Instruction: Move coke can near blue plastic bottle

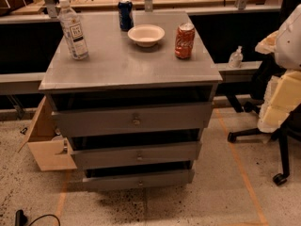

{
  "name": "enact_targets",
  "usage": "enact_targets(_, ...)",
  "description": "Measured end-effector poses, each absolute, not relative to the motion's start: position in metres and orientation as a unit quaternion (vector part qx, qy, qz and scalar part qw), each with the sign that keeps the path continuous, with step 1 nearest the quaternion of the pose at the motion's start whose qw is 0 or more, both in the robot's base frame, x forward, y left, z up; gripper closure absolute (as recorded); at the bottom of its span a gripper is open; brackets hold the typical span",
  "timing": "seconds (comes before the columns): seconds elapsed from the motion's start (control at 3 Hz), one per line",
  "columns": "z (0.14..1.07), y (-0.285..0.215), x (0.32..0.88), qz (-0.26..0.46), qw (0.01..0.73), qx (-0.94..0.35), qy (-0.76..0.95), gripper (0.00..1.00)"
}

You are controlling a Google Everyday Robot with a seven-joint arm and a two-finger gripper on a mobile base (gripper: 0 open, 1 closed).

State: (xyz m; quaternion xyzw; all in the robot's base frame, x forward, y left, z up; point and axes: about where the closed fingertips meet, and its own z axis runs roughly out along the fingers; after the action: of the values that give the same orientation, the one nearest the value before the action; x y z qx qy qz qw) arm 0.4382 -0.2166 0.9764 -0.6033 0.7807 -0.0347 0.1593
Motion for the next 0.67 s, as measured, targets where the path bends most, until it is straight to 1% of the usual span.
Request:
enact_targets(0.33,0.978,-0.217,0.439,-0.035,0.163,-0.602,0.781,0.0)
enact_targets(0.67,0.983,-0.221,0.452,-0.036,0.198,-0.593,0.78,0.0)
